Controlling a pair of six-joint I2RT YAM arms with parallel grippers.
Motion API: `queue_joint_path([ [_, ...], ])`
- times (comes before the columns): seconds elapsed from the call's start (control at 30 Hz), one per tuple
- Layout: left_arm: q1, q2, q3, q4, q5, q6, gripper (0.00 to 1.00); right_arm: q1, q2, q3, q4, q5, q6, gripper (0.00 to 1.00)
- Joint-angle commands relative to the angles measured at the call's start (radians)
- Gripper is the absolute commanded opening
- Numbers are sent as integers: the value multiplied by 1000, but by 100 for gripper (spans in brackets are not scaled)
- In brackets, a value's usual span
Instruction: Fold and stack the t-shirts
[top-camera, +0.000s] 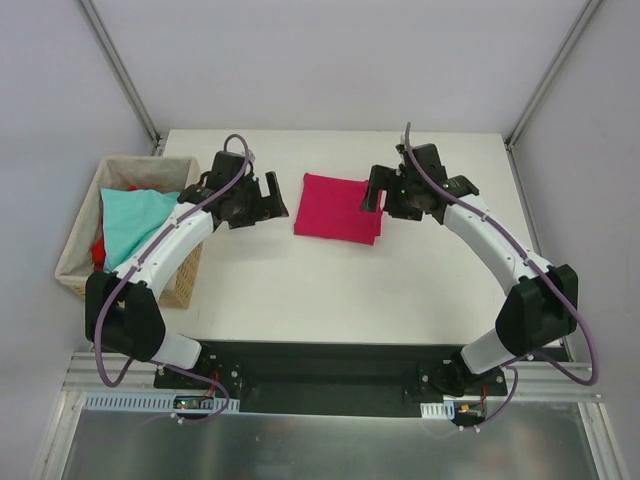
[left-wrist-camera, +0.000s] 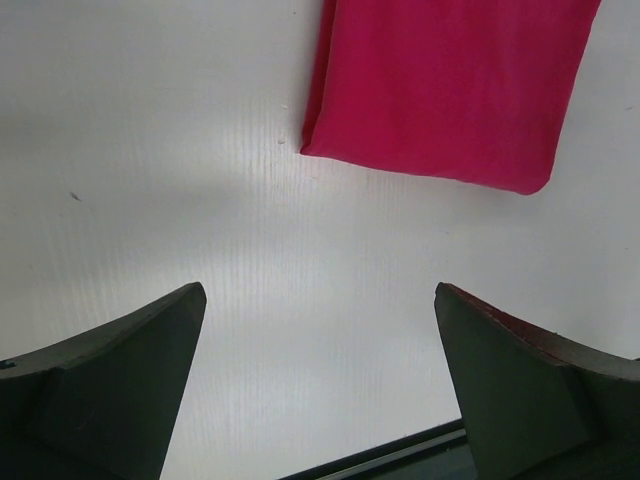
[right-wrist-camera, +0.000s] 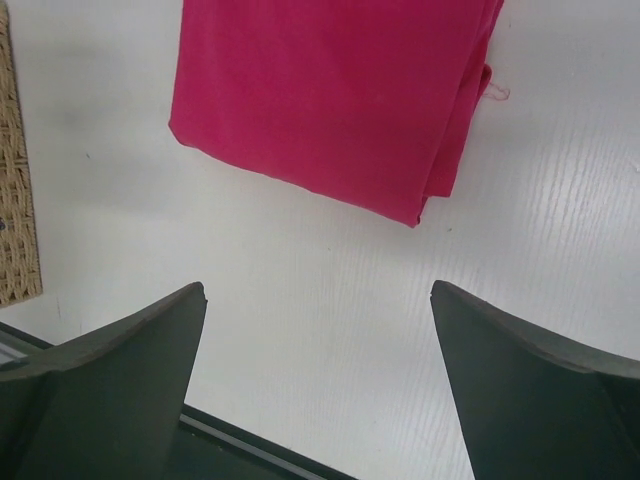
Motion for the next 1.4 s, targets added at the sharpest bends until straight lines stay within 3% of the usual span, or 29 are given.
queue_joint_path([
  [0.0, 34, -76, 16, 11, 89, -24, 99, 9, -54, 73, 6, 33, 38, 100],
  [0.1, 49, -110, 23, 12, 103, -37, 99, 12, -71, 81, 78, -36, 69, 100],
  [0.23, 60, -153, 12, 11, 103, -43, 99, 47, -76, 72, 135, 9, 78, 100],
  [0.4, 63, -231, -71, 11, 96, -32, 99, 70, 5, 207, -38, 197, 133, 100],
  [0.57, 67, -317, -175, 11, 32, -44, 99, 88, 189, 316, 48, 101, 246, 100],
  [0.67, 78, -339, -207, 11, 23, -53, 99, 127, 301, 386, 88, 160, 244, 100],
  [0.87, 83, -316, -198, 12, 3, -47, 99, 151, 487, 627, -110, 236, 178, 100],
  [1.1, 98, -319, -203, 9, -17, -29, 99, 156, 526, 586, -146, 335, 104, 100],
  [1.27, 112, -311, -208, 9, -2, -21, 99, 113, 506, 580, -207, 312, 11, 100],
  [1.37, 115, -308, -204, 9, 7, -9, 99, 62, 428, 474, -148, 244, -37, 100],
])
